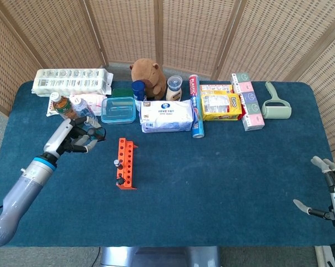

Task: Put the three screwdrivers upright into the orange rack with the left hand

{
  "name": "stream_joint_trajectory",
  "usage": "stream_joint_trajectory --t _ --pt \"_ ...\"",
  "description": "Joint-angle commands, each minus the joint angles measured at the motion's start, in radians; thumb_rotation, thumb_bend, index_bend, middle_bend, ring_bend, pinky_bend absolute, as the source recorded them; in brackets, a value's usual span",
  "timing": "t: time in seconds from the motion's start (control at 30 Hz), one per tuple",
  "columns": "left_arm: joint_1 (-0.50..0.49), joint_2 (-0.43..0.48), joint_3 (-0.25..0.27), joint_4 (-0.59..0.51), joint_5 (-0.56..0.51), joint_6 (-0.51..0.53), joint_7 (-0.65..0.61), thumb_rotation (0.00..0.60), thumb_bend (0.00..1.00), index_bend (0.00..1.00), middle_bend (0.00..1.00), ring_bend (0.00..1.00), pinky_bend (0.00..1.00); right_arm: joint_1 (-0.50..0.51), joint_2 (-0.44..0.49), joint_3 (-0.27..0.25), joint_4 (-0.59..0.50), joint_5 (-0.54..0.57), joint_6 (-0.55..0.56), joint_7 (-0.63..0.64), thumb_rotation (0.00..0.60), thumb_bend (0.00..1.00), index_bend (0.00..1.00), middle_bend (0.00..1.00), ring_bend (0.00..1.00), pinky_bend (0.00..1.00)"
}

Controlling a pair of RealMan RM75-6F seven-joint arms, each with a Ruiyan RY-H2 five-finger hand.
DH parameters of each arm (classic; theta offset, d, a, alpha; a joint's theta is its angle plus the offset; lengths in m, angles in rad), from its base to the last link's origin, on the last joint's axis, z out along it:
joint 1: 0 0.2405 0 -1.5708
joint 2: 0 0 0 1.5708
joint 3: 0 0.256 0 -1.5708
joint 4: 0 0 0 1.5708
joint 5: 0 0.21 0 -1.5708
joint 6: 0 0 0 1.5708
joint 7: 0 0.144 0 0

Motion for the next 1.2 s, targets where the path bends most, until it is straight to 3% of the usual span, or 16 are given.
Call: stream_joint_trajectory --t 0.03,0.27,1.2 --pt "0.026 0.009 -0.02 -0.014 0.08 -0.019 -0.105 0.6 0.49 0.58 0.94 0.98 0.95 0.0 0.001 0.002 0.001 0.003 0.0 0.001 0.6 0.04 0.07 0.17 0.09 0.02" --pt "0.015 0.014 -0.012 -0.021 0.133 -0.037 -0.203 0.6 0.49 0.58 0.94 0.98 0.95 0.0 0.004 0.005 0.002 0.012 -0.002 0.013 0.6 0.04 0.07 0.17 0.09 0.02" --pt "-0.1 -0.037 0.083 0.058 0.058 -0.034 -0.223 0.6 0.49 0.58 0.94 0.98 0.95 -0.007 0.013 0.01 0.011 0.018 0.004 0.045 0.6 0.04 0.07 0.17 0.09 0.02"
